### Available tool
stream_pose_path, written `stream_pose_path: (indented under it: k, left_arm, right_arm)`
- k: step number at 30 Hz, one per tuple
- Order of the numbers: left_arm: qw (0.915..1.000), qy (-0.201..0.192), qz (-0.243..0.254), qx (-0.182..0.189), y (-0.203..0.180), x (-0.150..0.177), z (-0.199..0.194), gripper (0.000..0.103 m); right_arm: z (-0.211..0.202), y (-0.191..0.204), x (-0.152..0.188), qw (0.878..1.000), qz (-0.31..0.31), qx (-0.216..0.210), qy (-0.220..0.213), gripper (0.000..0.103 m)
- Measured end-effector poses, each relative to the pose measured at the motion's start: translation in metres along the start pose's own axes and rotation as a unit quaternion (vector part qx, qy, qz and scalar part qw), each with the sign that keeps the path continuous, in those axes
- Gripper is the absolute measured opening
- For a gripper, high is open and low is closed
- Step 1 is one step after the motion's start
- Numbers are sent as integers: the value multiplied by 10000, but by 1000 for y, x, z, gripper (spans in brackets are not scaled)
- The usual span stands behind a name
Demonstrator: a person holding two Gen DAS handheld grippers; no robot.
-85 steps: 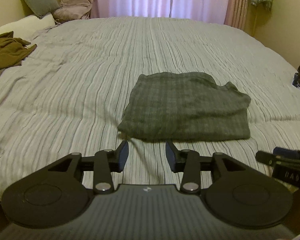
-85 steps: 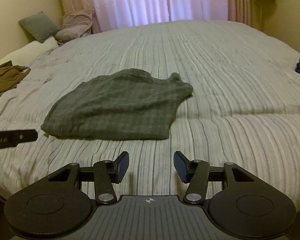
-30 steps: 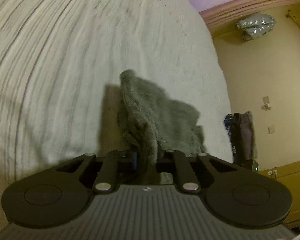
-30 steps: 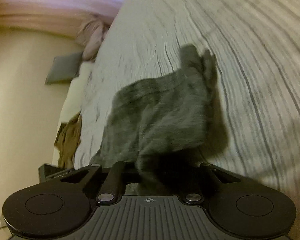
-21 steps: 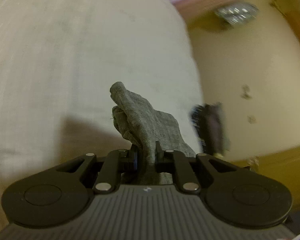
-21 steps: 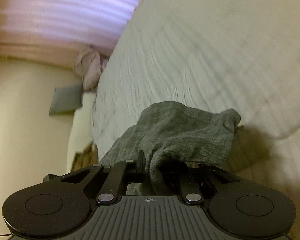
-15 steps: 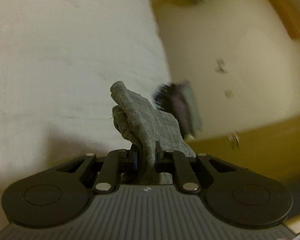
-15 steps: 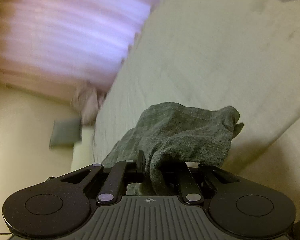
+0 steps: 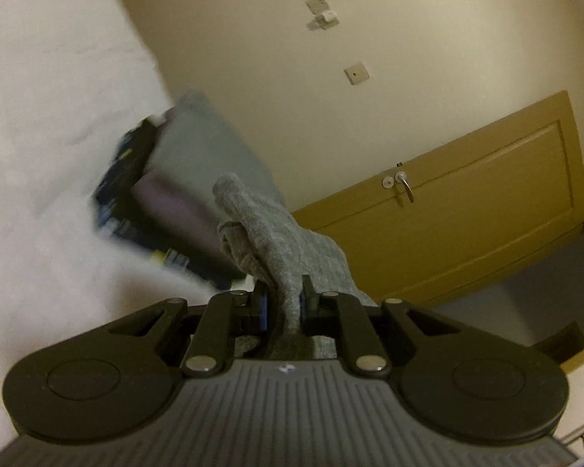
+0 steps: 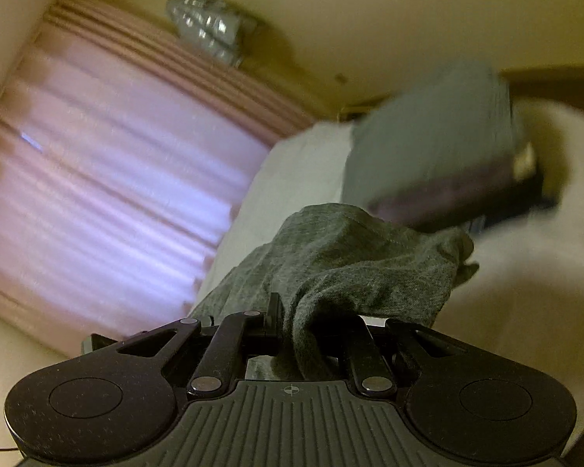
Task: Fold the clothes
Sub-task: 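Lift and carry the shorts with both tools to the clothes stack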
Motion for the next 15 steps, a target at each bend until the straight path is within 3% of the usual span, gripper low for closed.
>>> stream_pose_path:
  k: [4, 7, 12, 15]
  left_arm:
    - [9997, -88, 211, 10, -18, -64, 81, 11]
    - [9994, -114, 320, -92, -13, -99, 126, 11]
    - [9982, -72, 456, -370, 12, -140, 185, 11]
    - [9967, 18, 493, -637, 37, -143, 206, 11]
  right_arm:
    - [19, -36, -98, 9998, -146, 11, -158, 9]
    - [43, -55, -143, 9994, -282, 3, -212, 9]
    - [98, -90, -166, 9994, -340, 104, -23, 9]
    - [128, -117, -172, 9994, -260, 185, 136, 9]
Point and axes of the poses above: each gripper's, at about its wrist camera, not at the fingertips, and z roughly the way its jaws point, y to its left, x to its underside, the point moved 2 cm from there along z, roughly the way its jaws point, and after that the axes turned 3 degrees about -z, right-handed, at the moved point
